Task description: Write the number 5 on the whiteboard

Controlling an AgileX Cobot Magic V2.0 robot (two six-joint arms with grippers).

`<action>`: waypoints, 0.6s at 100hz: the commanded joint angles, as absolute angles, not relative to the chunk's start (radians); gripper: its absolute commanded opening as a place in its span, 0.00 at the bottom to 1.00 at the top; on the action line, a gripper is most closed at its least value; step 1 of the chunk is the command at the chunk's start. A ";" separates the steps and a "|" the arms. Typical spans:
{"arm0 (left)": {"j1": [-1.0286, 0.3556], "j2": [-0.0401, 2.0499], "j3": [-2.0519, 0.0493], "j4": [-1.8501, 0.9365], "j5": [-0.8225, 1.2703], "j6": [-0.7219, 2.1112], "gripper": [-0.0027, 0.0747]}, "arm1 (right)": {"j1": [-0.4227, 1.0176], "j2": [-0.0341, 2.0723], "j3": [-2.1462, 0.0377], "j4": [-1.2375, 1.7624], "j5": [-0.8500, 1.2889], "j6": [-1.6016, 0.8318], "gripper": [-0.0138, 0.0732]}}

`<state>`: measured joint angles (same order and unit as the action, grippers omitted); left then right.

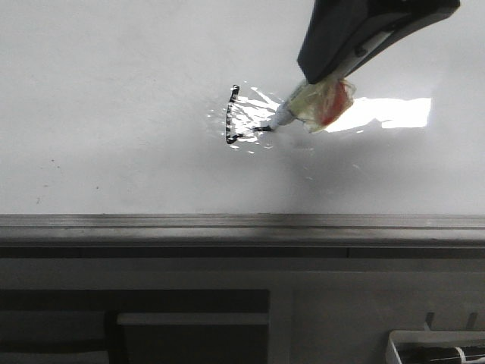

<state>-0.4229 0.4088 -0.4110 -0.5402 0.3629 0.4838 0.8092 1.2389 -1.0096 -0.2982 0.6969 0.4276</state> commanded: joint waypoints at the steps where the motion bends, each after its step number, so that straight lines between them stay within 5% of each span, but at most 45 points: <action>1: -0.419 0.413 -0.437 -0.565 0.296 0.476 0.18 | 0.802 1.224 -1.031 -0.362 0.750 0.447 0.11; 60: -0.419 0.413 -0.437 -0.565 0.295 0.476 0.18 | 0.900 1.250 -1.081 -0.285 0.574 0.410 0.11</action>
<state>-0.4229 0.4088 -0.4110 -0.5406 0.3612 0.4838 0.8973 1.3214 -1.0168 -0.2085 0.6293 0.4349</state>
